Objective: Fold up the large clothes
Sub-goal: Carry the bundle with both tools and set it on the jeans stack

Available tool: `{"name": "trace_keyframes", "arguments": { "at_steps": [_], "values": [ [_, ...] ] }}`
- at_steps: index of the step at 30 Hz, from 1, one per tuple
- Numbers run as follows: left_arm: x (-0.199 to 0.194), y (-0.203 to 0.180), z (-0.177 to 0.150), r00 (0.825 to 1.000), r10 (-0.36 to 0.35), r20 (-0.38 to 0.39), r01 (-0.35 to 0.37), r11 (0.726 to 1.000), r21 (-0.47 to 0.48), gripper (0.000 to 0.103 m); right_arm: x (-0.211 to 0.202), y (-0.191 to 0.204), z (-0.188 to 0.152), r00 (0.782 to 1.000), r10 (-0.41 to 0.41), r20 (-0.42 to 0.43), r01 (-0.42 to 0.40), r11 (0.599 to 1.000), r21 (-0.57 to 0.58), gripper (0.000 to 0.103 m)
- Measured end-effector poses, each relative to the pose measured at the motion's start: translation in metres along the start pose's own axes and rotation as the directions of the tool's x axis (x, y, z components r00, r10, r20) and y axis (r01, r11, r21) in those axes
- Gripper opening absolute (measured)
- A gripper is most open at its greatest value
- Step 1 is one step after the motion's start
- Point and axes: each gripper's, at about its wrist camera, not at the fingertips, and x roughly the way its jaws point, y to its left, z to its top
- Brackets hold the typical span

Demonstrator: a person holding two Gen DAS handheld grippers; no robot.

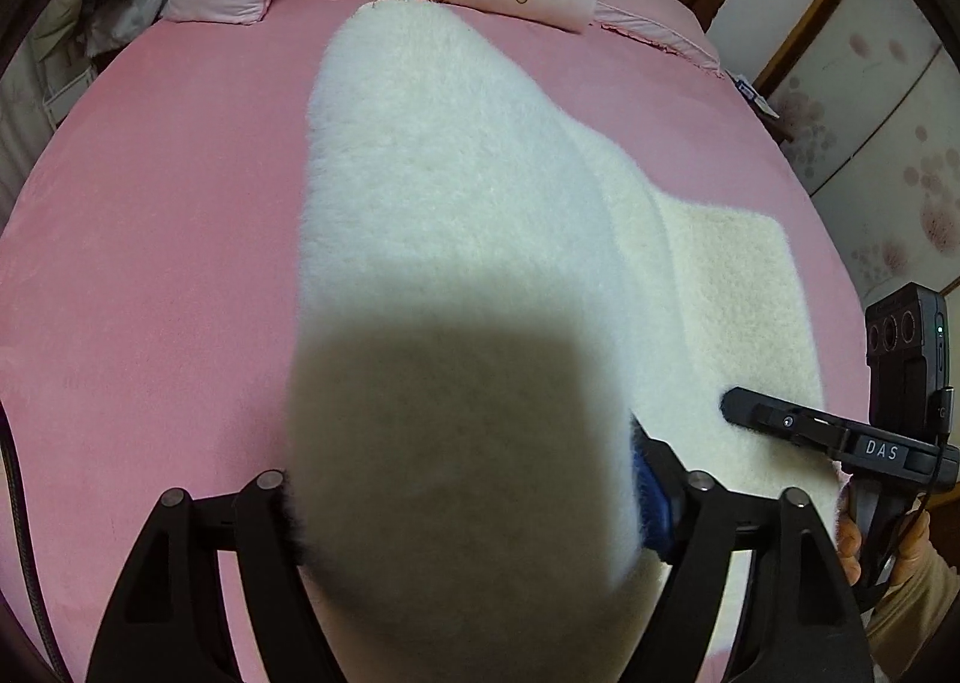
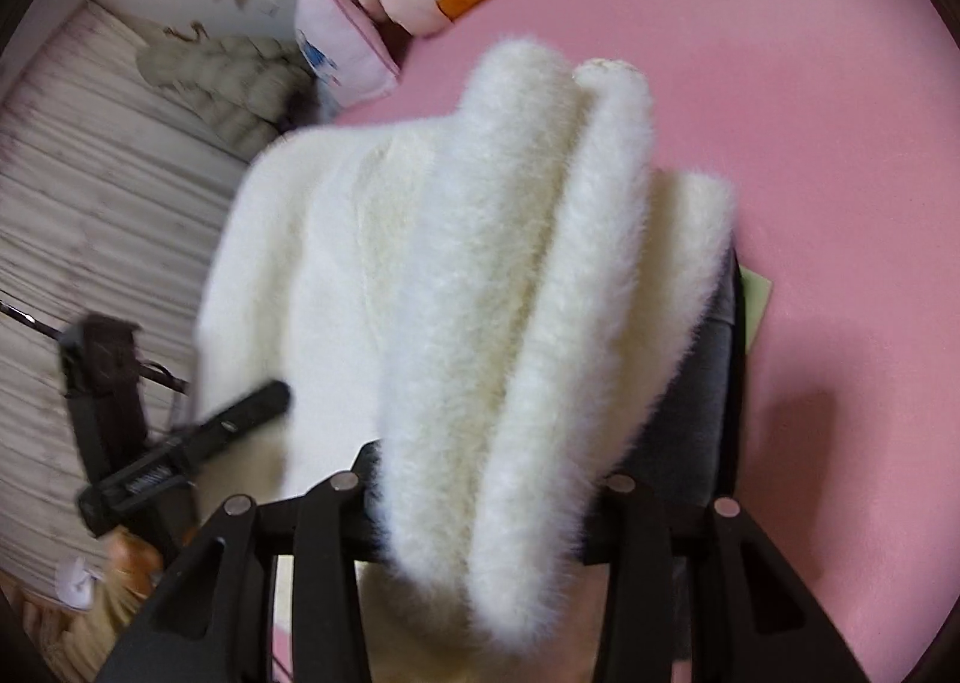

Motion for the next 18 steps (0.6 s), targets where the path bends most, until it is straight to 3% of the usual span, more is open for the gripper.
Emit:
{"name": "trace_keyframes", "arguments": {
  "at_steps": [3, 5, 8, 13, 18],
  "values": [
    [0.013, 0.002, 0.003, 0.998, 0.057, 0.029, -0.058, 0.998, 0.024, 0.102, 0.009, -0.002, 0.001, 0.999, -0.023, 0.023, 0.024, 1.000, -0.020, 0.048],
    [0.019, 0.002, 0.000, 0.995, 0.081, 0.051, -0.084, 0.995, 0.059, 0.103, 0.011, 0.003, 0.001, 0.998, -0.051, 0.034, 0.053, 0.997, -0.054, 0.060],
    [0.023, 0.010, -0.008, 0.997, 0.054, 0.060, -0.056, 0.998, 0.038, 0.103, 0.016, 0.012, -0.013, 0.986, -0.156, 0.062, 0.163, 0.976, -0.146, 0.071],
    [0.042, 0.021, 0.003, 0.994, 0.065, 0.083, -0.070, 0.996, 0.054, 0.103, 0.022, 0.020, -0.012, 0.972, -0.218, 0.091, 0.232, 0.950, -0.211, 0.074],
    [0.034, 0.021, 0.000, 0.993, 0.085, 0.086, -0.090, 0.994, 0.062, 0.103, 0.006, 0.021, -0.014, 0.960, -0.260, 0.108, 0.279, 0.927, -0.249, 0.074]
  ]
}}
